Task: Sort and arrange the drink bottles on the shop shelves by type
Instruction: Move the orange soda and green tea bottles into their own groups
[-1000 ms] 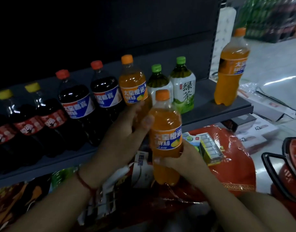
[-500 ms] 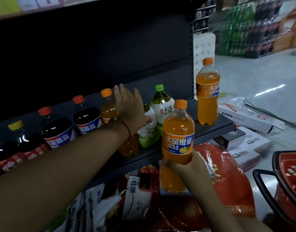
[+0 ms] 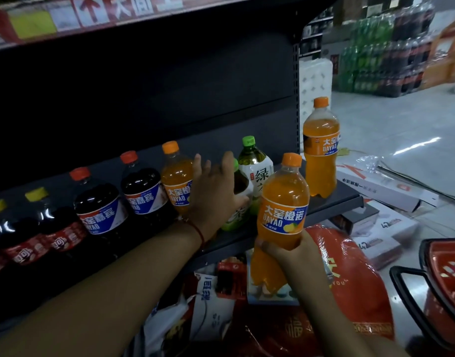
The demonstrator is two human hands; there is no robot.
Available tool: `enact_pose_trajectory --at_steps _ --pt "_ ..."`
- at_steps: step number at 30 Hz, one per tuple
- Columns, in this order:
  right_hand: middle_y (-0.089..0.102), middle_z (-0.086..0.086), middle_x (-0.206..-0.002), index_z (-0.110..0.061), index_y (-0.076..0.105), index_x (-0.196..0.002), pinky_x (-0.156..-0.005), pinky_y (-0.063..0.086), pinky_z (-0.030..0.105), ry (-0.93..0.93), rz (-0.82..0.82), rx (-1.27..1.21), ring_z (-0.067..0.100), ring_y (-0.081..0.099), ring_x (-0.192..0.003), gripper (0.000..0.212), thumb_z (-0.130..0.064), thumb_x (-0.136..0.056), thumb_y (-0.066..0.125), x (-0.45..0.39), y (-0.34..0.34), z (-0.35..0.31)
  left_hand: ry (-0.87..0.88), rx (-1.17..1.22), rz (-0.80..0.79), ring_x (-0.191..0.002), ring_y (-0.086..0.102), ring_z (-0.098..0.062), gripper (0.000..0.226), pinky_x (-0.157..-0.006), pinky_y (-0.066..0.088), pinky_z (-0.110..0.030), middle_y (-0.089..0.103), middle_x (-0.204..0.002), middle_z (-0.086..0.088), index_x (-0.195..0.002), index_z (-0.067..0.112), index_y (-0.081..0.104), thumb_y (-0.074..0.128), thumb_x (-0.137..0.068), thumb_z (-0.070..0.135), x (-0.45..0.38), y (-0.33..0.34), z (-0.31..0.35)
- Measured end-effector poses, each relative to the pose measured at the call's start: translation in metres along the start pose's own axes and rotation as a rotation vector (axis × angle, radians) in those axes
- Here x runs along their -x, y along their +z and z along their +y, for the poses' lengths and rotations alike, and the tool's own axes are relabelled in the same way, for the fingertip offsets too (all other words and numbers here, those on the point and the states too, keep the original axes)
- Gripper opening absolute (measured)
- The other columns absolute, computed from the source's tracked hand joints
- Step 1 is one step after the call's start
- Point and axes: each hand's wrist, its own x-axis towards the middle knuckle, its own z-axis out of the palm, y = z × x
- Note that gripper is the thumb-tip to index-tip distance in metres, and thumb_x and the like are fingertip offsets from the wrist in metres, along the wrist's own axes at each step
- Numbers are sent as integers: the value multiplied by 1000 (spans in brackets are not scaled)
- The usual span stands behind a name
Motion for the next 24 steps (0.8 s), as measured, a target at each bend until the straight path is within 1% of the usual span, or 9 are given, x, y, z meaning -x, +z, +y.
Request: enact_pose_trajectory --at_steps 3,5,7,11,14,17,18,21,24 --pt "67 -12 -100 -36 55 -108 -74 54 37 -52 25 23 11 65 -90 62 -41 -57 90 -2 -8 2 23 171 40 -116 60 -28 99 -117 25 -45 67 -120 -11 -143 12 29 80 -70 55 19 -11 0" --pt "69 -10 -99 -32 58 -110 -77 56 41 -62 54 32 13 66 -90 74 -52 -45 85 -4 -12 1 -27 356 42 -116 58 -27 98 -105 43 -40 62 -125 -11 -144 15 30 83 -70 49 37 -22 -4" --pt "69 -10 -99 -31 59 -111 -76 56 39 -67 73 44 14 67 -89 80 -57 -39 80 -4 -15 0 -103 517 24 -122 53 -24 100 -99 48 -41 55 -135 -8 -146 24 26 84 -69 49 58 -31 -10" --pt "69 -12 -100 -30 59 -112 -71 52 33 -89 81 62 11 66 -89 70 -47 -50 85 -4 -17 0 -297 811 -25 -115 54 -11 102 -95 49 -35 51 -130 11 -137 50 20 91 -64 41 105 -36 -25" --pt "69 -11 -104 -29 59 -115 -77 53 35 -111 39 81 10 66 -92 74 -49 -50 86 -2 -11 0 -427 1004 -3 -101 55 14 99 -90 47 -24 48 -118 28 -129 53 28 94 -61 24 137 -28 -47" --pt "72 -15 -90 -27 65 -102 -66 50 13 -145 -2 134 -2 67 -81 48 -34 -61 89 -1 3 -3 -525 1103 19 -97 49 28 98 -79 46 -14 45 -117 33 -128 50 30 93 -60 16 167 -17 -71" --pt "73 -16 -88 -27 65 -99 -64 50 12 -148 -11 141 -3 68 -79 40 -27 -65 88 -1 10 -4 -536 1109 26 -97 48 29 97 -78 45 -11 44 -118 34 -129 49 30 93 -61 18 176 -15 -77" --pt "73 -12 -96 -29 64 -104 -76 53 28 -151 -5 139 5 69 -88 44 -26 -66 87 -2 31 -3 -559 1122 42 -97 44 32 95 -78 41 -9 42 -115 39 -133 46 31 92 -64 22 191 -9 -94" --pt "73 -12 -99 -32 62 -105 -79 53 31 -140 -1 106 5 69 -91 47 -28 -65 87 -8 46 -6 -568 1146 39 -98 45 31 97 -80 43 -14 43 -108 53 -134 51 31 92 -63 26 193 -10 -106"
